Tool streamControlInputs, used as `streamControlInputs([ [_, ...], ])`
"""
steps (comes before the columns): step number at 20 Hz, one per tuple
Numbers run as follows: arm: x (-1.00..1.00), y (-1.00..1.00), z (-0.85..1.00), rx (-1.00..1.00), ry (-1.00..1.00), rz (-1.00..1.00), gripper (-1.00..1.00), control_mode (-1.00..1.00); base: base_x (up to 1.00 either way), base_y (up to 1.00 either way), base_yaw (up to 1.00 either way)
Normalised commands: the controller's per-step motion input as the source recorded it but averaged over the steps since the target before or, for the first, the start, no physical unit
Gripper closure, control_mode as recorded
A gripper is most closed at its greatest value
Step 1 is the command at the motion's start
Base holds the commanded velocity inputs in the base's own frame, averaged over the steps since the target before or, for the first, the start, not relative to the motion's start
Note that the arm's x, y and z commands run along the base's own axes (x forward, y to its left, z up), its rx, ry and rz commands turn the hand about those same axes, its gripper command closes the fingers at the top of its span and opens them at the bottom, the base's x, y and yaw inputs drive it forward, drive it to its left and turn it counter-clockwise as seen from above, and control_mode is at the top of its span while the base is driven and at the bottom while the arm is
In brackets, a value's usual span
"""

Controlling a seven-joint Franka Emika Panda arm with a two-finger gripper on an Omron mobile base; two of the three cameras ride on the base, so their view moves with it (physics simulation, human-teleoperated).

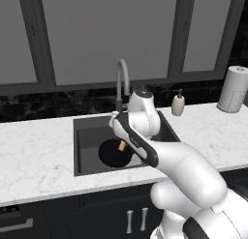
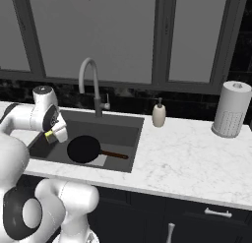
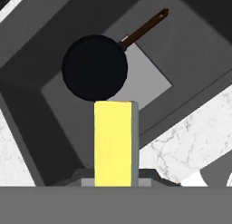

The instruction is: Pick the pan and sponge and place them into the sink. Then turn on the water.

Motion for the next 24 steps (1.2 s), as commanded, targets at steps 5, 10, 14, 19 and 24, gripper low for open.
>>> streamControlInputs([
  [5, 0.4, -0.16, -0.11, 0.0, 0.0, 0.0, 1.0, -1.0, 0.0, 0.0, 0.0],
  [10, 0.35, -0.01, -0.24, 0.0, 0.0, 0.0, 1.0, -1.0, 0.0, 0.0, 0.0],
  [14, 0.29, 0.0, -0.29, 0.0, 0.0, 0.0, 1.0, -1.0, 0.0, 0.0, 0.0],
  [19, 0.36, 0.0, -0.14, 0.0, 0.0, 0.0, 1.0, -1.0, 0.0, 0.0, 0.0],
  [24, 0.31, 0.0, -0.22, -0.02, 0.0, 0.0, 1.0, -1.0, 0.0, 0.0, 0.0],
])
